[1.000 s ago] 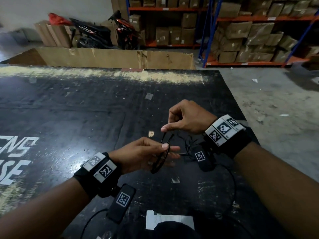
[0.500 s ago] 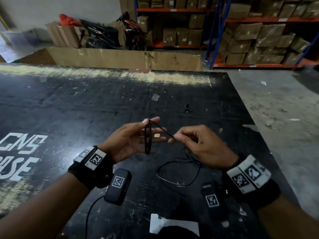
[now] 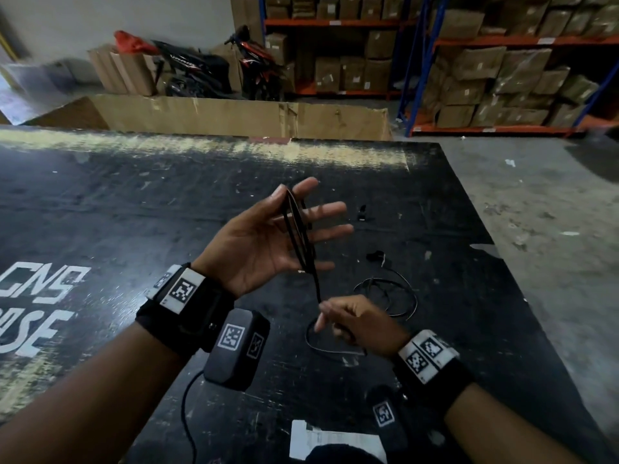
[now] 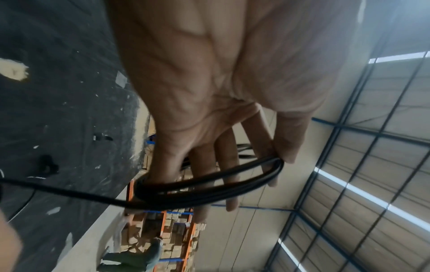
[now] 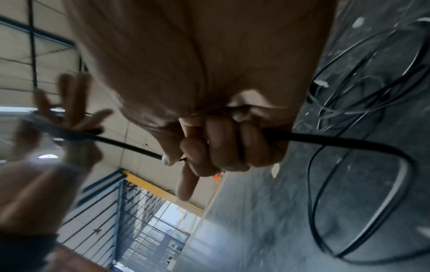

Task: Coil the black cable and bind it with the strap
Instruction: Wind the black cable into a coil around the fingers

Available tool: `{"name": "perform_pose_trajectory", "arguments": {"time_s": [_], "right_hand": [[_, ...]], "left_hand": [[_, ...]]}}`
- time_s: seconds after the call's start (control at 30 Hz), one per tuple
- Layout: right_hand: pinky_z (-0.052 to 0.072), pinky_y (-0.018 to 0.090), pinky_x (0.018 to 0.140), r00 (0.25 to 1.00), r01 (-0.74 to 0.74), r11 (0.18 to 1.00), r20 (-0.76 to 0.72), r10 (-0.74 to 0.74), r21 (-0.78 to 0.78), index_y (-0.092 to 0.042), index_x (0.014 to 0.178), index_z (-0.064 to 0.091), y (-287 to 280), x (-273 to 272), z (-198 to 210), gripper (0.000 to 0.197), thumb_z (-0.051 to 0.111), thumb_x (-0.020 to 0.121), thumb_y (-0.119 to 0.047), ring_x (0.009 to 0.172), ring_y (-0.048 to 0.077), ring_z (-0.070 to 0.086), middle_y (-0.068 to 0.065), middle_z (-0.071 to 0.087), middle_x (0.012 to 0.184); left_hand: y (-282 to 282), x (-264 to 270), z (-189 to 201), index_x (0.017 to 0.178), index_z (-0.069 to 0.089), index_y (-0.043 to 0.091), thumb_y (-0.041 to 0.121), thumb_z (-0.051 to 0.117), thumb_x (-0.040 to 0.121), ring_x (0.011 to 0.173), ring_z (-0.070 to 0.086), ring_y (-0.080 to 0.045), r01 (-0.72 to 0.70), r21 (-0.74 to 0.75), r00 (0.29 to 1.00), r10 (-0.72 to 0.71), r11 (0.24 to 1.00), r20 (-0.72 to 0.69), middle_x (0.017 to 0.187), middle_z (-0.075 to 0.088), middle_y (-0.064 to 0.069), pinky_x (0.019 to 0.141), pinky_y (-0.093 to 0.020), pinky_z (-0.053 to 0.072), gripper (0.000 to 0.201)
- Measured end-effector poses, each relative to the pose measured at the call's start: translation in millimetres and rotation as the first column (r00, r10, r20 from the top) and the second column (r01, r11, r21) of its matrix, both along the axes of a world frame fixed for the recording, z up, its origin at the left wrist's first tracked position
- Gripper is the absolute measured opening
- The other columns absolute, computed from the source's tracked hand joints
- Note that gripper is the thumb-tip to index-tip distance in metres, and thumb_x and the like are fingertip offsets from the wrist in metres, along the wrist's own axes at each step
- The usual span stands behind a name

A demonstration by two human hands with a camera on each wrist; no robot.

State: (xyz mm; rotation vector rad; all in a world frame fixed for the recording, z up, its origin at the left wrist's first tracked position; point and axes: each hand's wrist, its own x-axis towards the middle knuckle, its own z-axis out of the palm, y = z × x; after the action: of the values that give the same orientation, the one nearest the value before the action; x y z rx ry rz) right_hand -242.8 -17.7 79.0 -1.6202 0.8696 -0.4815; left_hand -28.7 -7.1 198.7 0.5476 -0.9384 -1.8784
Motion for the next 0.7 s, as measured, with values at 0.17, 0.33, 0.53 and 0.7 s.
{"name": "perform_pose_trajectory", "arguments": {"time_s": [0.17,0.33,0.53,0.7], "right_hand": [[0.039,0.029,0.061,0.968,0.192,0.942,-0.106,-0.228,-0.276,-0.023,0.068,0.067,-45,-19,2,0.034,0.061,0.100,-0.031,0.055,0.004,0.049,-0.009,0.059,0.057],[0.044,0.039,0.061,0.954,0.173,0.900,-0.158,-0.254,-0.401,-0.026,0.064,0.066,-69,-21,49,0.028,0.073,0.089,-0.037,0.059,0.011,0.053,-0.001,0.063,0.062],[0.046,0.032,0.059,0.966,0.045,0.871,-0.202,-0.162,-0.489,-0.011,0.072,0.075,-55,-2,112,0.029,0.079,0.085,-0.036,0.055,0.007,0.055,0.001,0.070,0.063],[0.048,0.028,0.056,0.960,0.036,0.843,-0.217,-0.179,-0.537,-0.016,0.073,0.077,-30,4,128,0.026,0.076,0.088,-0.037,0.054,0.002,0.059,-0.003,0.071,0.063]], "left_hand": [[10,3,-6,0.125,0.070,0.015,0.033,0.070,0.092,0.138,0.047,-0.055,0.141,-0.002,0.985,-0.140,0.990,0.103,0.141,0.061,-0.026,0.112,-0.079,0.025,0.038],[22,3,-23,0.130,0.065,0.000,0.030,0.071,0.093,0.132,0.052,-0.059,0.190,0.030,0.952,-0.192,0.981,0.237,0.142,0.060,-0.030,0.111,-0.069,0.038,0.048],[24,-8,-38,0.133,0.056,-0.015,0.028,0.061,0.097,0.125,0.064,-0.044,0.168,0.070,0.876,-0.181,0.983,0.447,0.138,0.067,-0.020,0.100,-0.053,0.052,0.056],[17,-1,-45,0.127,0.067,-0.001,0.028,0.052,0.101,0.126,0.064,-0.042,0.048,0.073,0.857,-0.078,0.996,0.509,0.139,0.067,-0.018,0.105,-0.060,0.045,0.042]]}}
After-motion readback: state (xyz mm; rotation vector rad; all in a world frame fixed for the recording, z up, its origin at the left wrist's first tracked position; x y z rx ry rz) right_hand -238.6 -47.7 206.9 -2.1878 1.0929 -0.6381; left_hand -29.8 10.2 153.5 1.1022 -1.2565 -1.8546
